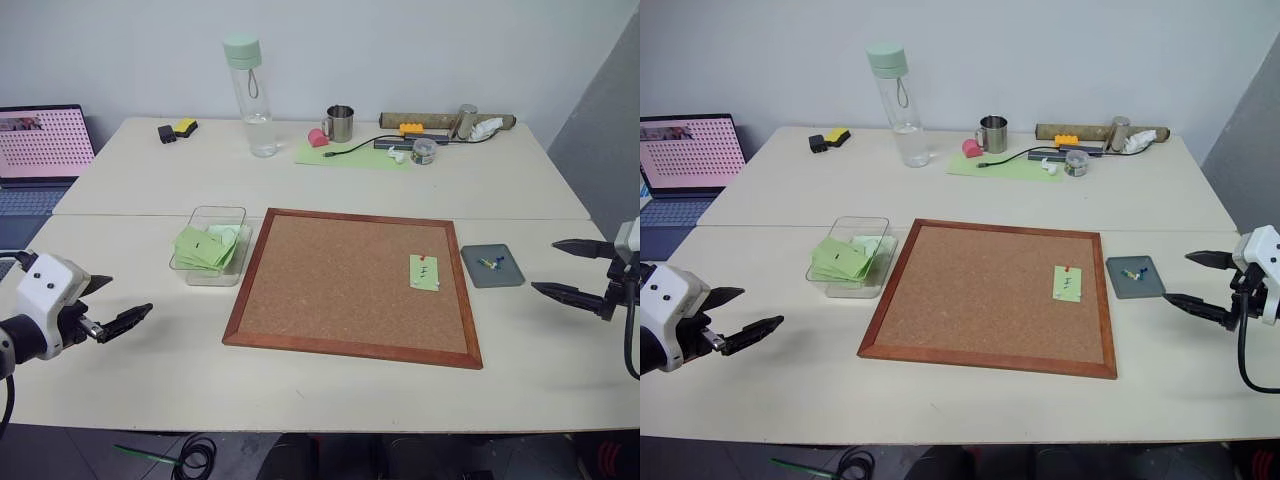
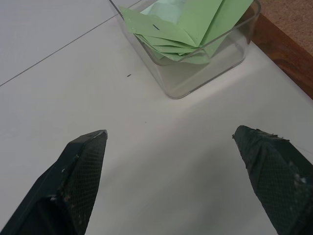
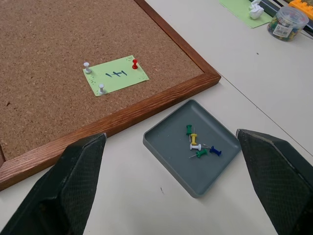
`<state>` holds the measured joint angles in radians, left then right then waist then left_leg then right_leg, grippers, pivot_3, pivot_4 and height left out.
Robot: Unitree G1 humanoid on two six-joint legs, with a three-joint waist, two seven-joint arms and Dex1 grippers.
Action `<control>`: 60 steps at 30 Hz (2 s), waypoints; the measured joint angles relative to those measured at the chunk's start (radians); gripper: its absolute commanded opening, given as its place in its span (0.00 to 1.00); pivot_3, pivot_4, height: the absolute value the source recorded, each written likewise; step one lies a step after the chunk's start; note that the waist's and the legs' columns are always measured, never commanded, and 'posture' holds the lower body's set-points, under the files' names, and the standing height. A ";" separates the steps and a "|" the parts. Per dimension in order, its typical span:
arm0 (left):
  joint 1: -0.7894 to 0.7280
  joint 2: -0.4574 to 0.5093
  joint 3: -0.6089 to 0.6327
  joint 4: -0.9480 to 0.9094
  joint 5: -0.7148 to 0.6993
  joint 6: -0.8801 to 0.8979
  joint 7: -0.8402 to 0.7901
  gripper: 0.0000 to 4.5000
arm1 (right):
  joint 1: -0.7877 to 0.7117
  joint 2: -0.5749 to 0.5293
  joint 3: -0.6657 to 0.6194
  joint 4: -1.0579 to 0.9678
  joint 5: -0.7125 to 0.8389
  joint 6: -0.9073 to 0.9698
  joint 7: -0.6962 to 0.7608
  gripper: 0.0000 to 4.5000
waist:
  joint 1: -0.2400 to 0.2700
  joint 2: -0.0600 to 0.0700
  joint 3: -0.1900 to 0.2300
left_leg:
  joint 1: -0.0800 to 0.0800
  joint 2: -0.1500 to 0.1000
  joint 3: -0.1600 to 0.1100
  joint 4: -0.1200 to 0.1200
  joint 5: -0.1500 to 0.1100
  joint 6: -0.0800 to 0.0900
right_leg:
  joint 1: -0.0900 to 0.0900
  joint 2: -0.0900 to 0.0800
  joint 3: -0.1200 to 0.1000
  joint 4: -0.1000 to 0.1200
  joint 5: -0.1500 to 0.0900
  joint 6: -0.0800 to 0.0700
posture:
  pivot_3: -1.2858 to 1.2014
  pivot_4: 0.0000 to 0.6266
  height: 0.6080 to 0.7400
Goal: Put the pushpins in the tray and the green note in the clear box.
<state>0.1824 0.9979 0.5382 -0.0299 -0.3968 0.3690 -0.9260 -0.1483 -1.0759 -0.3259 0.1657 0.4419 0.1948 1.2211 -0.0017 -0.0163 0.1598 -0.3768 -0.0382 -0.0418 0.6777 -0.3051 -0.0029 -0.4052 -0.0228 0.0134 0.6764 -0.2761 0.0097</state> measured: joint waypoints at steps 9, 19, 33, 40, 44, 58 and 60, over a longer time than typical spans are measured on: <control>0.011 0.000 0.007 -0.012 -0.001 0.017 -0.027 0.98 | -0.010 0.004 0.008 0.008 -0.020 -0.004 0.012 1.00 | 0.000 0.000 0.000 | 0.000 0.000 0.000 0.000 0.000 0.000 | 0.000 0.000 0.000 0.000 0.000 0.000 | 0.52 0.24 1.00; 0.010 0.000 0.007 -0.013 0.000 0.018 -0.031 0.98 | -0.001 0.004 0.008 0.008 -0.027 -0.004 0.022 1.00 | 0.000 0.000 0.000 | 0.000 0.000 0.000 0.000 0.000 0.000 | 0.000 0.000 0.000 0.000 0.000 0.000 | 0.52 0.24 1.00; -0.076 -0.001 -0.022 -0.012 0.015 0.025 -0.024 0.98 | 0.017 0.008 0.007 -0.008 -0.027 0.010 0.019 1.00 | 0.000 0.000 0.000 | 0.000 0.000 0.000 0.000 0.000 0.000 | 0.000 0.000 0.000 0.000 0.000 0.000 | 0.52 0.24 1.00; -0.163 -0.001 -0.089 -0.136 -0.058 0.102 -0.049 0.76 | 0.020 0.028 0.006 -0.075 -0.019 0.046 0.009 1.00 | 0.005 0.000 0.000 | -0.001 0.000 0.000 0.001 0.000 0.000 | 0.000 0.000 0.000 0.000 0.000 0.000 | 0.52 0.24 1.00; -0.297 -0.050 -0.256 -0.255 -0.086 0.146 -0.049 0.62 | 0.024 0.048 0.015 -0.161 0.006 0.098 -0.006 1.00 | 0.004 0.000 0.000 | -0.001 0.000 0.000 0.002 0.000 0.000 | 0.000 0.000 0.000 0.001 0.000 0.000 | 0.52 0.24 1.00; -0.647 -0.495 -0.790 -0.013 0.131 -0.028 -0.002 0.01 | -0.135 0.222 0.229 -0.302 -0.027 0.234 -0.180 1.00 | 0.004 -0.001 0.000 | -0.002 -0.001 0.000 0.003 0.001 -0.001 | 0.000 0.001 0.000 0.002 0.000 0.001 | 0.52 0.24 1.00; -0.682 -0.577 -0.827 0.087 0.171 -0.089 0.012 0.01 | -0.193 0.257 0.283 -0.253 -0.077 0.235 -0.220 1.00 | 0.004 -0.002 0.000 | -0.002 -0.001 0.000 0.004 0.001 -0.001 | 0.000 0.001 0.000 0.002 0.000 0.001 | 0.52 0.24 1.00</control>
<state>-0.4995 0.4211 -0.2885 0.0576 -0.2262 0.2802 -0.9138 -0.3416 -0.8191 -0.0430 -0.0873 0.3652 0.4298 1.0009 0.0022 -0.0180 0.1600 -0.3785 -0.0392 -0.0423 0.6814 -0.3044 -0.0036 -0.4055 -0.0215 0.0132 0.6783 -0.2758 0.0105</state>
